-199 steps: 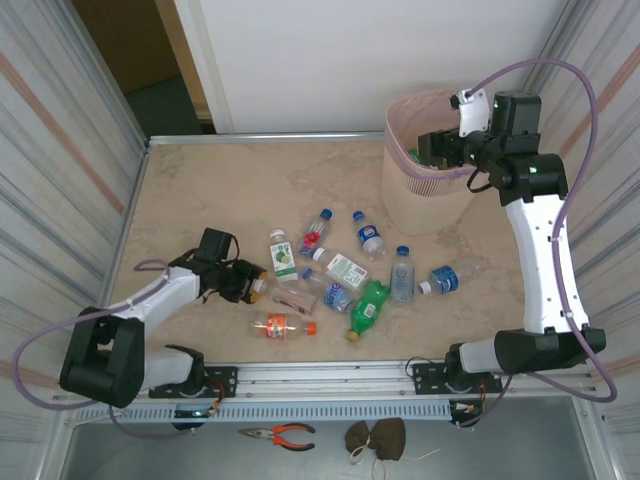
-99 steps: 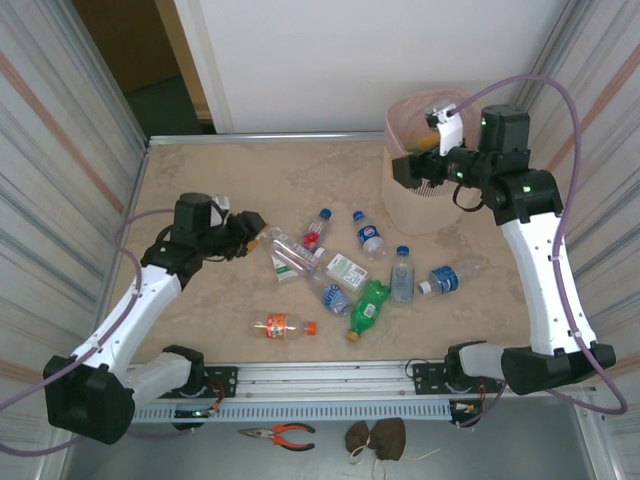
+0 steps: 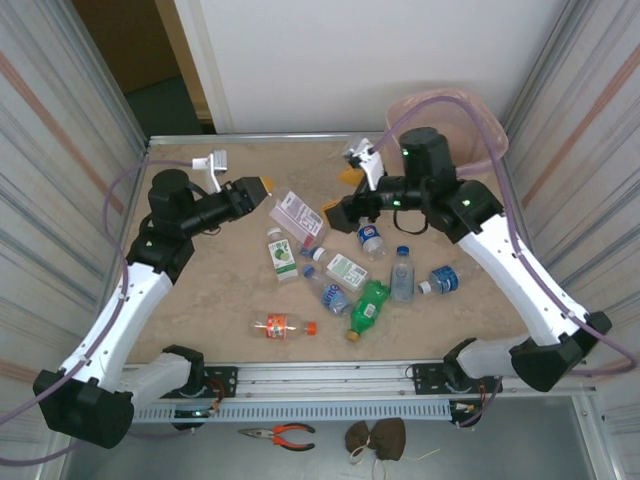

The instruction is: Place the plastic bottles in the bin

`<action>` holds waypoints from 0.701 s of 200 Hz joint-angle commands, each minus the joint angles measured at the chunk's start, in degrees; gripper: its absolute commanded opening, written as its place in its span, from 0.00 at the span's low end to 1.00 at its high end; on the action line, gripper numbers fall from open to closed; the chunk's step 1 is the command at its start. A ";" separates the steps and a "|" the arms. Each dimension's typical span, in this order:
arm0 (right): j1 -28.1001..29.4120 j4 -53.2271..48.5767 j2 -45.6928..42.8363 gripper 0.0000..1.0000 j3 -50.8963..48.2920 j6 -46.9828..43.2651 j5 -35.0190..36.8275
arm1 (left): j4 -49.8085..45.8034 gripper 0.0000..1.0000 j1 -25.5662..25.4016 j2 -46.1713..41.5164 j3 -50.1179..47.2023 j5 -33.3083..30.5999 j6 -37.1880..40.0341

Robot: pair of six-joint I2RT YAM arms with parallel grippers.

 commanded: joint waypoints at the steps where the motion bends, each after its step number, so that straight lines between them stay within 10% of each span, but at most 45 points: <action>1: 3.56 1.33 3.40 0.99 2.85 0.53 2.42 | 2.84 0.31 0.45 0.42 3.54 3.45 4.68; 67: 8.07 0.22 12.25 1.00 9.31 2.27 5.16 | 3.62 0.31 0.47 1.21 3.99 4.59 4.25; 140: 8.32 -1.44 14.37 0.78 10.63 0.40 4.79 | 3.57 0.31 0.47 1.25 4.32 5.19 4.28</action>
